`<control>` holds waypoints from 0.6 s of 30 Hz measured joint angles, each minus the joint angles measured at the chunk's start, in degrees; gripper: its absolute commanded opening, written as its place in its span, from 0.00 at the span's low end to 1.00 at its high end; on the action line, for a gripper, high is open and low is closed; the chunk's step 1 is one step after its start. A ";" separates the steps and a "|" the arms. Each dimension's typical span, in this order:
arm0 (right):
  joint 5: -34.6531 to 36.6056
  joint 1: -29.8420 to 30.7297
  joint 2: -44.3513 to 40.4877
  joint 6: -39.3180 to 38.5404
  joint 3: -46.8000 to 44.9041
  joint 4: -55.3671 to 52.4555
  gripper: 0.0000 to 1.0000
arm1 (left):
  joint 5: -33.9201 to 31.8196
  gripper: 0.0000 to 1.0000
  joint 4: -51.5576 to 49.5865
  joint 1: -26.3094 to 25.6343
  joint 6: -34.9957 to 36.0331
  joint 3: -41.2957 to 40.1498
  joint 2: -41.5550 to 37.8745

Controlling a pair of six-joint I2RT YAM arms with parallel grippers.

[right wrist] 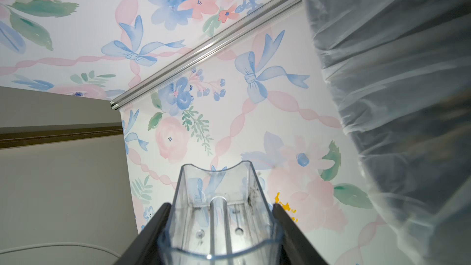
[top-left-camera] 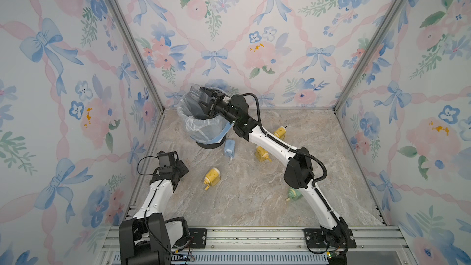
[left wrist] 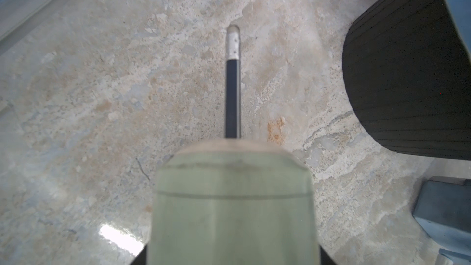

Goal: Take out the pencil sharpener tray and clean the shavings
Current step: Place the pencil sharpener at the center of the board.

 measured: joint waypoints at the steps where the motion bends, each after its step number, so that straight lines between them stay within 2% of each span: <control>1: 0.72 0.35 0.00 0.04 0.00 0.76 0.45 | -0.39 0.00 0.00 -0.39 0.00 -0.09 0.00; 8: 2.32 0.00 -0.07 0.13 -1.68 5.22 0.42 | -2.71 0.00 0.28 -1.79 0.02 -0.26 1.05; 14: 0.96 -1.60 -4.70 -0.66 -13.94 10.05 0.42 | -5.27 0.00 1.27 -2.21 0.20 1.18 5.75; 18: -1.40 -2.80 -7.74 -0.04 -18.18 9.40 0.42 | -9.03 0.00 2.29 -4.22 0.24 3.15 9.18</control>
